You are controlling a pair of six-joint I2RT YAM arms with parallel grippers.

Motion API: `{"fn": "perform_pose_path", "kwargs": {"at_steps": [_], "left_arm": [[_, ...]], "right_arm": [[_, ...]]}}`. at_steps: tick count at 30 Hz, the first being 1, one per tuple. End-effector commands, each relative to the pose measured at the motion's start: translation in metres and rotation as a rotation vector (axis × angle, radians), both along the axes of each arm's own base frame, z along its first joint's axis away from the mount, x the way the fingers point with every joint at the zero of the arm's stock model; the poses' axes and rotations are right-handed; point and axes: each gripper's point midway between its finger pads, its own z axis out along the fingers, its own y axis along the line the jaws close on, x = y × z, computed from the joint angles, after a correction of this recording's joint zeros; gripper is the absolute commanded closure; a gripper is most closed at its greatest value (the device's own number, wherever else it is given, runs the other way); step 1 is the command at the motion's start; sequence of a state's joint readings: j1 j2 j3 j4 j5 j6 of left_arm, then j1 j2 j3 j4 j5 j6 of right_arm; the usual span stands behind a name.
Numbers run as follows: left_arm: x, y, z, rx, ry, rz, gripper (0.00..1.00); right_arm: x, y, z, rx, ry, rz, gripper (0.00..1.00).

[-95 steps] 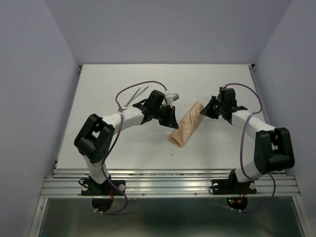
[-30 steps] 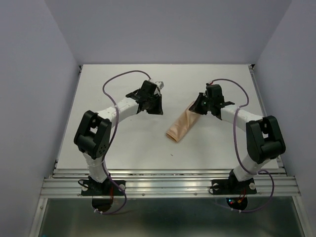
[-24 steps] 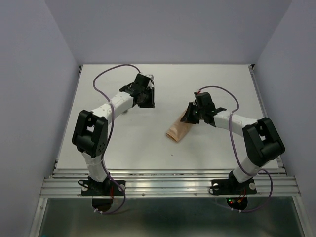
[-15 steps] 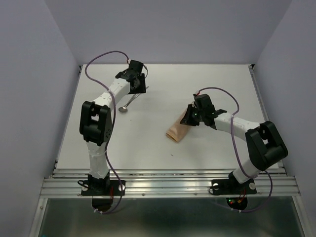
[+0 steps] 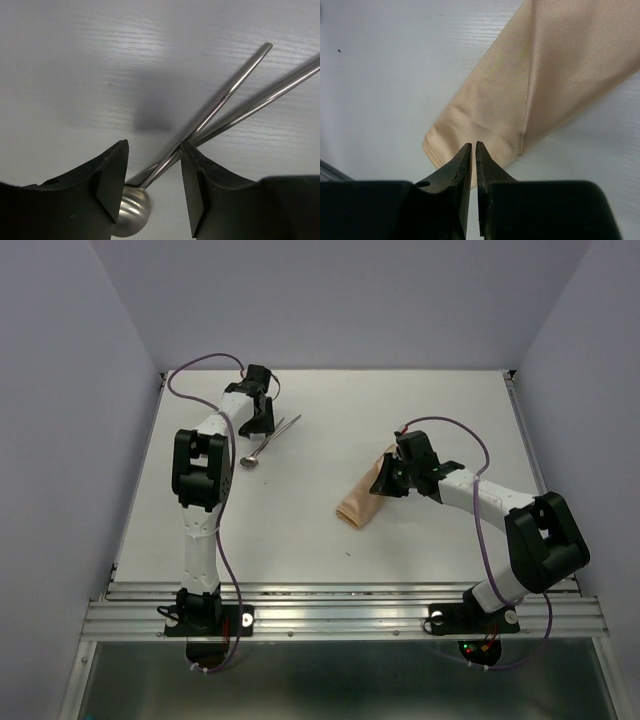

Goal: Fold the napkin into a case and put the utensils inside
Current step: Move the utensils to the center of the board.

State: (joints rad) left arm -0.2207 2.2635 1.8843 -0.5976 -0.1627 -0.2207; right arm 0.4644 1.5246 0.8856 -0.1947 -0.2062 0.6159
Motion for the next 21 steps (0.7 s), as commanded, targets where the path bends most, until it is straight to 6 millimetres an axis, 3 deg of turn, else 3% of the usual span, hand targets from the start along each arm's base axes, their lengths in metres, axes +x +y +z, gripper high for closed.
{"fn": "perform_pose_path", "kwargs": {"at_steps": [1, 9, 15, 21], "left_arm": [[0.011, -0.002, 0.015, 0.008, -0.025, -0.027, 0.43], [0.010, -0.006, 0.008, -0.016, -0.021, -0.036, 0.45], [0.008, -0.009, -0.001, -0.025, 0.007, -0.058, 0.52], [0.005, -0.008, -0.004, -0.020, 0.006, -0.065, 0.52]], "right_arm": [[0.003, -0.002, 0.015, 0.002, -0.045, 0.002, 0.86], [-0.002, -0.006, 0.009, -0.005, -0.033, -0.017, 0.86], [-0.001, -0.009, 0.007, -0.014, -0.037, -0.027, 0.86], [-0.003, -0.011, 0.003, -0.018, -0.036, -0.030, 0.86]]}}
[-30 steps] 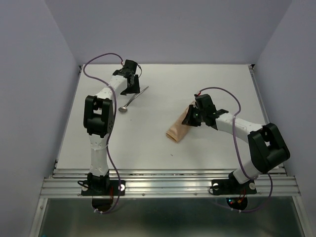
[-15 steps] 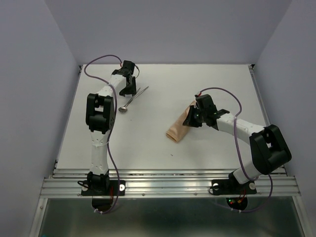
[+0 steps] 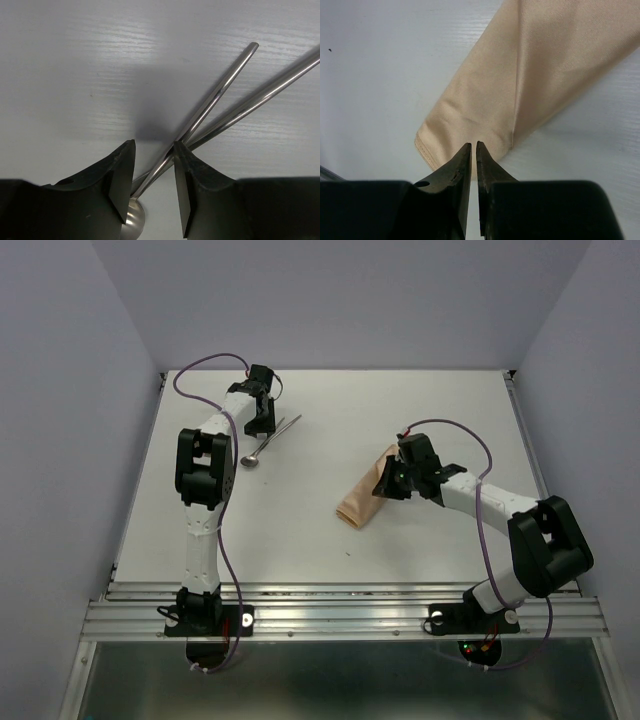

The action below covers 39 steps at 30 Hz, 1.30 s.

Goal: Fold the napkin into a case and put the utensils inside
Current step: Move the utensils to the center of the board.

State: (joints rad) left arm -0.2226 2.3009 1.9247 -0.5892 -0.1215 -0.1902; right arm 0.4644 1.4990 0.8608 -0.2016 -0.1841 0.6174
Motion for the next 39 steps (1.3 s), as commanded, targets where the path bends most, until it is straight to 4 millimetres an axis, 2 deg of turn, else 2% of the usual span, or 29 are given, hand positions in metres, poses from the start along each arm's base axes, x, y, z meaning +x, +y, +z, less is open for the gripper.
{"fn": "perform_pose_path", "kwargs": {"at_steps": [1, 5, 10, 19, 25, 30, 31, 39], "left_arm": [[-0.004, 0.002, -0.003, 0.009, 0.018, -0.016, 0.52], [-0.006, 0.004, -0.007, 0.018, 0.030, -0.003, 0.52], [-0.005, -0.001, 0.004, -0.016, -0.015, -0.010, 0.50], [-0.040, -0.008, -0.010, -0.074, 0.040, 0.014, 0.53], [-0.046, -0.008, -0.021, -0.057, 0.061, 0.026, 0.58], [-0.050, -0.018, -0.009, -0.060, 0.035, 0.011, 0.55], [-0.050, -0.021, 0.000, -0.066, 0.013, 0.004, 0.55], [-0.077, -0.056, 0.000, -0.101, 0.045, -0.046, 0.55]], "right_arm": [[0.001, -0.005, 0.004, -0.002, -0.032, -0.015, 0.85], [-0.002, -0.005, 0.002, -0.002, -0.030, -0.014, 0.86], [-0.004, -0.008, -0.001, -0.006, -0.028, -0.018, 0.86], [-0.005, -0.007, -0.003, -0.001, -0.026, -0.019, 0.85], [-0.004, -0.006, -0.003, 0.005, -0.029, -0.016, 0.85], [-0.007, -0.008, -0.003, 0.003, -0.029, -0.021, 0.85], [-0.008, -0.008, -0.003, 0.004, -0.030, -0.021, 0.85], [-0.009, -0.005, -0.008, 0.018, -0.014, -0.015, 0.85]]}}
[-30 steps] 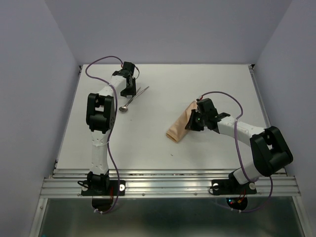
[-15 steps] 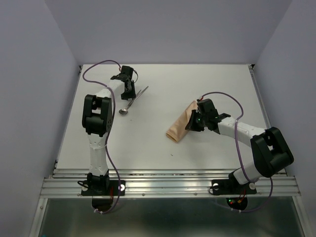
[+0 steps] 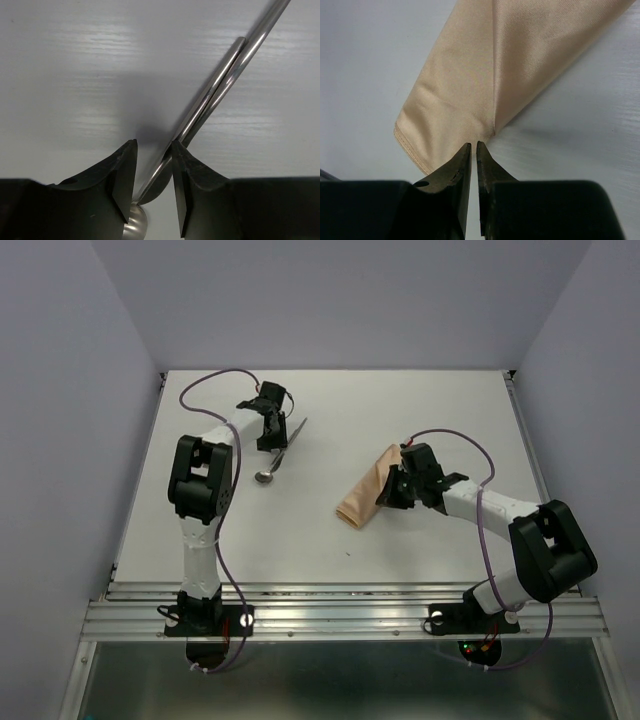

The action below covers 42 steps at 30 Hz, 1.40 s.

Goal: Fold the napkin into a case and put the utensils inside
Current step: Move the utensils to the center of the board, then pick up the spoon from the center of the board.

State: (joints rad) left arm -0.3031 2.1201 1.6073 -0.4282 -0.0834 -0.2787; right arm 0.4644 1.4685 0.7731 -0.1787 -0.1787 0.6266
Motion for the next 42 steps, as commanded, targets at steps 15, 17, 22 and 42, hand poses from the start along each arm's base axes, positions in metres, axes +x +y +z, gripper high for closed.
{"fn": "perform_pose_path", "kwargs": {"at_steps": [15, 17, 22, 42], "left_arm": [[-0.037, -0.048, 0.042, -0.055, -0.035, -0.104, 0.54], [-0.039, -0.050, 0.045, -0.060, -0.041, -0.113, 0.52], [-0.042, -0.051, 0.041, -0.044, -0.036, -0.127, 0.50], [-0.041, -0.042, -0.002, 0.015, 0.045, -0.118, 0.59]], "right_arm": [[0.010, 0.004, 0.005, 0.025, -0.039, -0.005, 0.85], [0.010, 0.005, 0.004, 0.026, -0.037, -0.004, 0.85], [0.012, 0.007, 0.004, 0.032, -0.032, 0.001, 0.85], [0.011, 0.008, 0.000, 0.029, -0.023, 0.004, 0.85]]}}
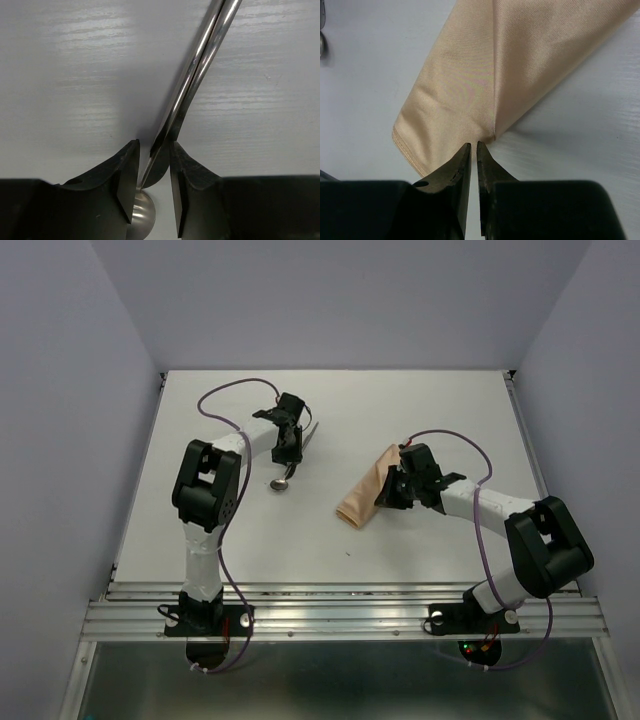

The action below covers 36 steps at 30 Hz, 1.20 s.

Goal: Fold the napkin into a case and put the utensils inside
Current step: Pick up the spoon from the center of the board.

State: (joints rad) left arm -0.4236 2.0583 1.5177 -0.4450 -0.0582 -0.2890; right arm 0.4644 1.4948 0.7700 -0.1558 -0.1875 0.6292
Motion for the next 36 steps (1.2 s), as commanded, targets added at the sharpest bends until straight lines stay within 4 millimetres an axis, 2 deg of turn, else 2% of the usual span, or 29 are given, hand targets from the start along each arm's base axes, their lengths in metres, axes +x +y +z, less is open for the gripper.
{"fn": "perform_pose_path", "kwargs": {"at_steps": [1, 10, 19, 22, 26, 30, 34, 36], "left_arm": [[0.005, 0.007, -0.002, 0.027, -0.004, 0.005, 0.59], [0.010, 0.024, 0.001, 0.049, -0.015, 0.046, 0.64], [0.013, 0.032, 0.012, 0.031, -0.033, 0.060, 0.61], [0.013, 0.037, 0.008, 0.044, -0.021, 0.069, 0.61], [0.012, 0.043, 0.005, 0.053, -0.010, 0.085, 0.64], [0.008, 0.043, 0.001, 0.043, -0.002, 0.084, 0.75], [0.008, 0.041, 0.002, 0.037, -0.002, 0.086, 0.81], [0.009, 0.041, 0.006, 0.036, -0.009, 0.086, 0.88]], "right_arm": [[0.010, 0.005, 0.007, 0.024, -0.034, -0.001, 0.85], [0.009, 0.005, 0.005, 0.022, -0.028, 0.000, 0.85], [0.011, 0.007, 0.005, 0.024, -0.025, 0.008, 0.84], [0.011, 0.008, 0.006, 0.028, -0.025, 0.014, 0.85], [0.011, 0.009, 0.006, 0.029, -0.024, 0.017, 0.85], [0.010, 0.009, 0.003, 0.026, -0.016, 0.018, 0.85], [0.010, 0.013, 0.004, 0.029, -0.018, 0.030, 0.85], [0.010, 0.013, 0.004, 0.029, -0.018, 0.030, 0.85]]}}
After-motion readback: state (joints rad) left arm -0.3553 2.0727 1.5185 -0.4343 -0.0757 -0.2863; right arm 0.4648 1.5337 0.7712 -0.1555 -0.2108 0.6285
